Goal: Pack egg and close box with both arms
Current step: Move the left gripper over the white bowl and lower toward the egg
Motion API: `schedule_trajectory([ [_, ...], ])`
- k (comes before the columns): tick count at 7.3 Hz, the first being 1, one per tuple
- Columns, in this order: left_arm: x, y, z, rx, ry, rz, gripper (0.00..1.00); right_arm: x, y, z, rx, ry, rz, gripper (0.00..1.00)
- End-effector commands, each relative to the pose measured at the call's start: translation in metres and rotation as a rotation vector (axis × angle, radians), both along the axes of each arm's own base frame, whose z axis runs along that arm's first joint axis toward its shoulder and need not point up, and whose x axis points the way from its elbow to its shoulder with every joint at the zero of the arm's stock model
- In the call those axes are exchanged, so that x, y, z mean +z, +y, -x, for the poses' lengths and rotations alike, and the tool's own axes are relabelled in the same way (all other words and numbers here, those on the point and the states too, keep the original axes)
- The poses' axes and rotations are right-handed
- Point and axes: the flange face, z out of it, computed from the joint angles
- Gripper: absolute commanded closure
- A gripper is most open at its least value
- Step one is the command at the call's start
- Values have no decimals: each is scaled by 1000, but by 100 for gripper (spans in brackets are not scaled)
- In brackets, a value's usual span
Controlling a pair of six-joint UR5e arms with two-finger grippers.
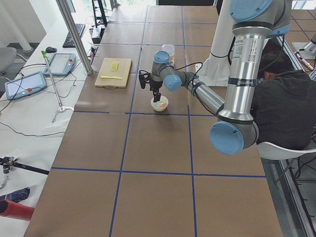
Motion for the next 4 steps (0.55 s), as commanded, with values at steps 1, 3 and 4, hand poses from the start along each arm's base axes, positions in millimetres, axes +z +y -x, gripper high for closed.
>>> schedule_trajectory([
  [1, -15, 3, -38, -4, -70, 14, 4, -1, -1, 0, 1, -3, -2, 0],
  [3, -6, 1, -70, -8, -120, 36, 6, -2, -3, 0, 1, 0, -2, 0],
  [4, -2, 6, -79, -3, -132, 38, 8, -2, -3, 0, 1, -2, -2, 0],
])
